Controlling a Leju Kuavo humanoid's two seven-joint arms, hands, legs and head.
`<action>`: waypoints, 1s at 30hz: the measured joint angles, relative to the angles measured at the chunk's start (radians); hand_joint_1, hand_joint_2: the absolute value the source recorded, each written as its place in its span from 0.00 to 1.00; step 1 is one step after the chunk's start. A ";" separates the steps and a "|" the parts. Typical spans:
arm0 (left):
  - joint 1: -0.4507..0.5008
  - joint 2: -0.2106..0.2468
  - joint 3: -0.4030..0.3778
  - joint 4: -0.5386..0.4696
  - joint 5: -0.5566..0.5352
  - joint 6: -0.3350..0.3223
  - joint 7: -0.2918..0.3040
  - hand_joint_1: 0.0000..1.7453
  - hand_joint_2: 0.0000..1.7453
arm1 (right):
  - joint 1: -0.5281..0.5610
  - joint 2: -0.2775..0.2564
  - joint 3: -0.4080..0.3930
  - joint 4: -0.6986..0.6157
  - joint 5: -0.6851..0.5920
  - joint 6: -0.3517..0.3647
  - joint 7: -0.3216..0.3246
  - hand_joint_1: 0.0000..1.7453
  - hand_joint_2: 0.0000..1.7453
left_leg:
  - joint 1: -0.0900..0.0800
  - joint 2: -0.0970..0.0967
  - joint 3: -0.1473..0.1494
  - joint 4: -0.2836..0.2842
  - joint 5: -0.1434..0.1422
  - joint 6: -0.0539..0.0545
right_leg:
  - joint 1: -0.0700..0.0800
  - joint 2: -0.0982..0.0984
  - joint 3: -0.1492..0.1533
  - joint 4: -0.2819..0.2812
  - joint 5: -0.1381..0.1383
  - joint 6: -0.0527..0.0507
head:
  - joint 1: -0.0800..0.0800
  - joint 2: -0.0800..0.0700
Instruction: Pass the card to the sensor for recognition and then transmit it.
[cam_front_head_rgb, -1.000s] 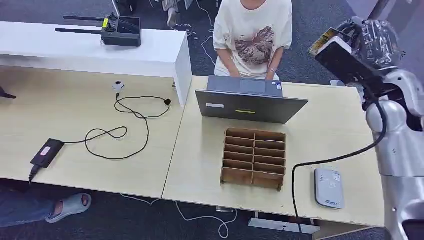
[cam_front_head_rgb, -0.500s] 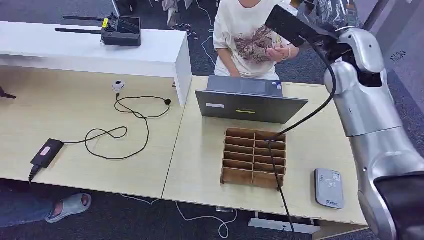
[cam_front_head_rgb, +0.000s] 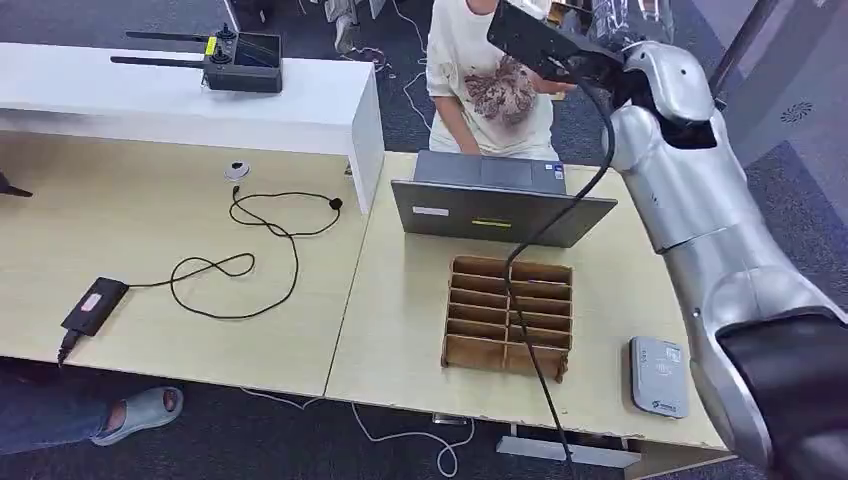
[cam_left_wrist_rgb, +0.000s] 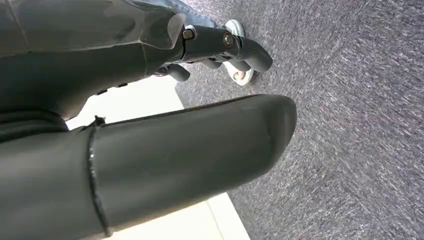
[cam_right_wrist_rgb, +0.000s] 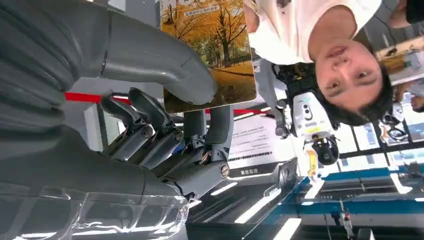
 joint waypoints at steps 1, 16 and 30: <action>0.000 0.000 0.000 0.000 0.000 0.000 0.000 0.00 0.00 | -0.001 0.002 0.002 0.008 0.005 0.003 0.003 1.00 1.00 | 0.000 0.000 0.000 0.000 0.000 0.000 | 0.000 0.000 0.000 0.000 0.000 0.000 | 0.000 0.000; 0.007 0.000 0.000 0.000 0.000 0.003 0.003 0.00 0.00 | -0.019 0.005 0.012 0.061 0.009 0.076 0.019 0.00 1.00 | 0.000 0.000 0.000 0.000 0.000 0.000 | 0.000 0.000 0.000 0.000 0.000 0.000 | 0.000 0.000; 0.008 0.000 0.000 0.000 0.000 0.010 0.003 0.00 0.00 | -0.017 -0.052 -0.105 0.035 -0.188 -0.032 -0.163 0.00 1.00 | 0.000 0.000 0.001 0.001 0.000 0.000 | 0.000 0.000 0.000 0.000 0.000 0.000 | 0.000 0.000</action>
